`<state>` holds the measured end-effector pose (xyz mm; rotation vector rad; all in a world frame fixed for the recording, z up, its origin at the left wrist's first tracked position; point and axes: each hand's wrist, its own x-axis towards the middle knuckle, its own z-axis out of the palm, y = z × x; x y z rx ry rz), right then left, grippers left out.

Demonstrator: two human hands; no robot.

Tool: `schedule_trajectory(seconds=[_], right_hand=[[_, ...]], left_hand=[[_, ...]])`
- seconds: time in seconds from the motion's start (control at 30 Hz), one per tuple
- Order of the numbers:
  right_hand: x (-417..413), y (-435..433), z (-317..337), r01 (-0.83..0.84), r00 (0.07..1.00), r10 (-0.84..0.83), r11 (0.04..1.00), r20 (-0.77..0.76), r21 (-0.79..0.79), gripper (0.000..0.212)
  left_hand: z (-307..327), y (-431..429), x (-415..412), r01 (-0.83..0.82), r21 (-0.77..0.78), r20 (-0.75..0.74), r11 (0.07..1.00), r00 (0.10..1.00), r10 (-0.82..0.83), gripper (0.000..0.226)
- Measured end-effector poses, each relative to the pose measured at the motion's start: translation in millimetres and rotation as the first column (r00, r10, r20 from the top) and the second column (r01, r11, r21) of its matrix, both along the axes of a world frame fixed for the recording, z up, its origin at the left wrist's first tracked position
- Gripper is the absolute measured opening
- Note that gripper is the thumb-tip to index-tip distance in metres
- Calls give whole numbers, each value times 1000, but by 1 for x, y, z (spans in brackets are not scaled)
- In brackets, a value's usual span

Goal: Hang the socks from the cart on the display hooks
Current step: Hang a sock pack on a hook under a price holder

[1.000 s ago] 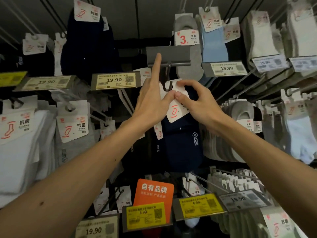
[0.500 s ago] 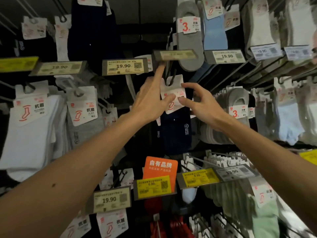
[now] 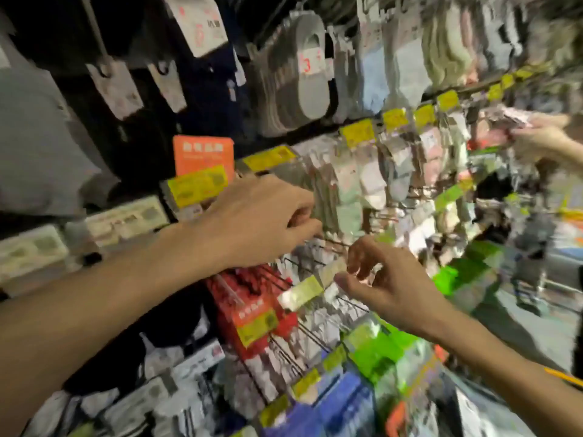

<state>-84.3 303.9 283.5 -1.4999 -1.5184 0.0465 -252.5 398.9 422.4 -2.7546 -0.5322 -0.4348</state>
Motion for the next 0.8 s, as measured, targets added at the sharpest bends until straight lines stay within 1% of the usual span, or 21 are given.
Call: schedule_trajectory(seconds=[0.07, 0.13, 0.23, 0.27, 0.33, 0.4, 0.47, 0.53, 0.57, 0.63, 0.73, 0.77, 0.8], right_hand=[[4, -46, -69, 94, 992, -105, 983, -64, -157, 33], [10, -93, -135, 176, 970, -219, 933, -109, -314, 40], [20, -160, -217, 241, 901, -395, 800, -179, -550, 27], [27, -178, -239, 261, 867, -461, 743, -189, -617, 27], [41, -209, -274, 280, 801, -568, 636, -190, -719, 28], [55, -229, -299, 273, 752, -629, 571, -198, -774, 23], [79, -247, -326, 278, 704, -689, 490, -172, -826, 22], [106, -260, -351, 280, 655, -740, 423, -150, -862, 19], [119, -265, -363, 273, 634, -758, 400, -149, -875, 18], [143, -268, -385, 255, 617, -775, 357, -133, -899, 21], [179, -261, -417, 221, 606, -788, 298, -109, -928, 34], [190, -256, -426, 240, 583, -808, 276, -89, -931, 40], [200, -251, -432, 291, 535, -843, 246, -56, -924, 47]], left_hand=[[-58, -16, 14, 18, -108, -204, 994, 978, -40, 29], [-119, -32, 31, 9, -223, -317, 975, 945, -81, 29], [-213, -64, 65, -65, -396, -412, 916, 904, -114, 43], [-243, -75, 79, -93, -463, -427, 882, 895, -129, 44], [-301, -100, 107, -156, -577, -448, 802, 881, -151, 36], [-353, -117, 128, -185, -649, -455, 738, 872, -181, 26], [-399, -130, 156, -227, -704, -475, 673, 855, -208, 21], [-436, -136, 186, -278, -747, -484, 604, 850, -207, 16], [-454, -136, 201, -311, -772, -482, 555, 855, -192, 15], [-482, -134, 227, -386, -807, -480, 447, 870, -114, 16], [-523, -130, 261, -487, -819, -493, 303, 868, 63, 34], [-536, -128, 270, -517, -820, -505, 245, 856, 112, 38], [-549, -125, 278, -548, -815, -525, 189, 836, 159, 41]])
